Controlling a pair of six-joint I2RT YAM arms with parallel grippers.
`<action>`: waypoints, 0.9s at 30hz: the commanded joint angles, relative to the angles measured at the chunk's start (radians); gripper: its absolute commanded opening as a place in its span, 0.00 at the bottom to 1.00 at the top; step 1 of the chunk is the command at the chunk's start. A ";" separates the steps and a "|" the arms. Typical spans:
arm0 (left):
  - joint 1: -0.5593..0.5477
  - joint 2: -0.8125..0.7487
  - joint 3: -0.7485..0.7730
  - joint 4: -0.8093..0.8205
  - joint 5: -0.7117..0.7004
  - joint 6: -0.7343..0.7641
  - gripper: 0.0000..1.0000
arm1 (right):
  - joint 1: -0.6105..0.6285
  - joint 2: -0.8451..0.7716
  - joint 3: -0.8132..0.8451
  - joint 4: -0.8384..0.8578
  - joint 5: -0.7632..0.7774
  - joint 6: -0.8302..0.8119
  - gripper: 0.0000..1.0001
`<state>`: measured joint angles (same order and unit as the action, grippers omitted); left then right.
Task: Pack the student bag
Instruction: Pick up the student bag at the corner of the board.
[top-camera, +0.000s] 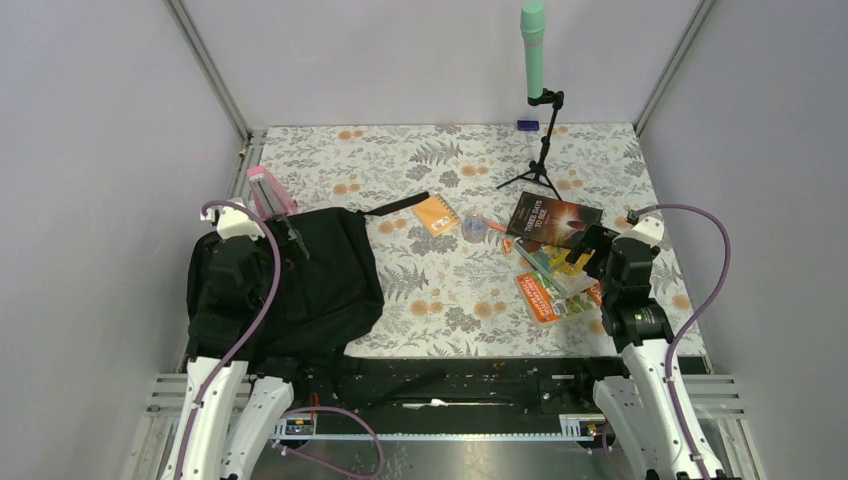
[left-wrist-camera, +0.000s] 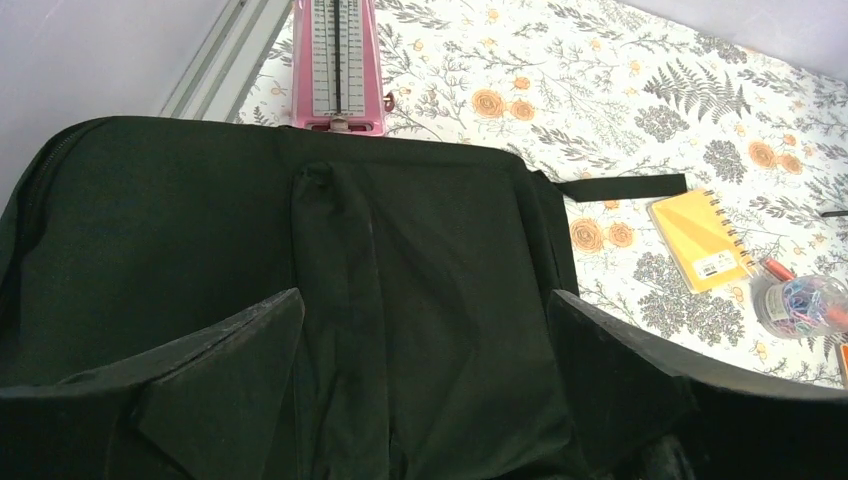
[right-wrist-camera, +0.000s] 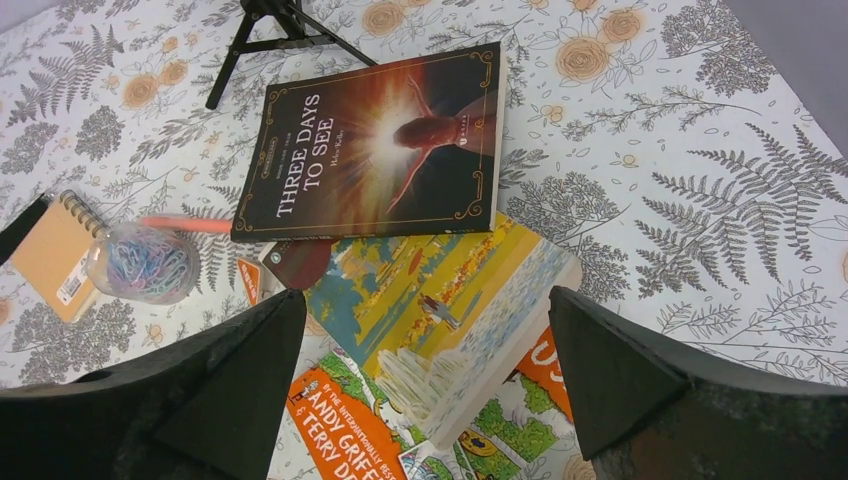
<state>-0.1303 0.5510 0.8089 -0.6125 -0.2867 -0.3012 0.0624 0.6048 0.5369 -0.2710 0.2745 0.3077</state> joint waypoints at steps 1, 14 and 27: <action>0.006 0.020 0.034 0.018 0.007 -0.011 0.99 | -0.004 0.026 0.058 0.049 0.023 0.019 0.98; 0.007 0.219 0.012 -0.045 -0.117 -0.013 0.99 | -0.004 -0.024 0.047 0.062 0.032 0.035 0.98; 0.047 0.518 0.048 -0.087 -0.105 -0.025 0.99 | -0.005 -0.020 0.053 0.037 -0.004 0.050 0.98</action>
<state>-0.0967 1.0336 0.8089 -0.6960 -0.3710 -0.3122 0.0624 0.5842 0.5529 -0.2543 0.2752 0.3431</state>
